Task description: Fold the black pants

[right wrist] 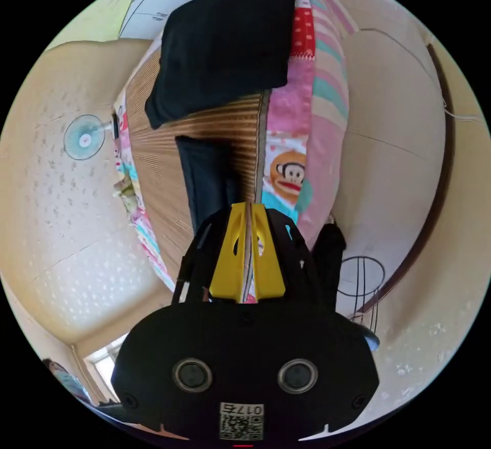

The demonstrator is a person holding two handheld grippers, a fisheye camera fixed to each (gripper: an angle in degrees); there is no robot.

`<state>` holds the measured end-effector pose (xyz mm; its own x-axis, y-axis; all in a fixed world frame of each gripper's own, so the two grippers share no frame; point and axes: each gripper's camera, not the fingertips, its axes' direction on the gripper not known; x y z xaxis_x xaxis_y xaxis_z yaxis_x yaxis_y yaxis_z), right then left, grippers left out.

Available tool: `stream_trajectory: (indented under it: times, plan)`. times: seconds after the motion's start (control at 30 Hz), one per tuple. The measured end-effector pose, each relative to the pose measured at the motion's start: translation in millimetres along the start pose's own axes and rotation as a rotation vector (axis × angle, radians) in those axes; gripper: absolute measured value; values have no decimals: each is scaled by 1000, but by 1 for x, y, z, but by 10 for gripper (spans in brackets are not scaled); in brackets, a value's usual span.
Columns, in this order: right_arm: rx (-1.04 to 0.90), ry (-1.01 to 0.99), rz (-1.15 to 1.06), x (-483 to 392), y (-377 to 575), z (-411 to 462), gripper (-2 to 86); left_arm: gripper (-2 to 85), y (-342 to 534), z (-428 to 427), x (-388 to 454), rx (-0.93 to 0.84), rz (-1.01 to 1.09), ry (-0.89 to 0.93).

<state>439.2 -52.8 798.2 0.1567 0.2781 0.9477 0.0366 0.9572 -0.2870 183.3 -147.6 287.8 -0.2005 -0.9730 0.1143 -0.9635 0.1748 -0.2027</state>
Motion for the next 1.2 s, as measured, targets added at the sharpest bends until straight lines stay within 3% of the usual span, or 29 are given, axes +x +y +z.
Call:
stream_trajectory:
  times: [0.1,0.2,0.33,0.47,0.63,0.73,0.83,0.97,1.1,1.2]
  plan:
    - [-104,9,-78,-14,19,24,8,209,-3,-36,-44,234,-80,117]
    - [-167,-2,-117,-31,41,48,5,211,-12,-48,-76,355,-121,162]
    - [-235,-66,-172,-61,65,82,4,165,-33,-41,-103,393,-70,224]
    - [-429,-55,-318,-114,99,150,3,96,-43,-23,-126,369,2,360]
    - [-609,58,-546,-175,156,244,4,64,-31,-33,-111,268,330,538]
    - [-621,80,-575,-183,187,299,4,63,-6,-49,-81,220,554,484]
    - [-772,148,-501,-174,212,363,5,62,21,-54,-46,167,769,405]
    - [-1031,120,-579,-185,227,398,5,63,65,-33,14,85,1009,313]
    - [-1117,108,-738,-195,212,360,5,67,116,49,74,-59,1208,221]
    - [-1004,246,-707,-170,165,302,4,80,147,152,97,-284,1334,42]
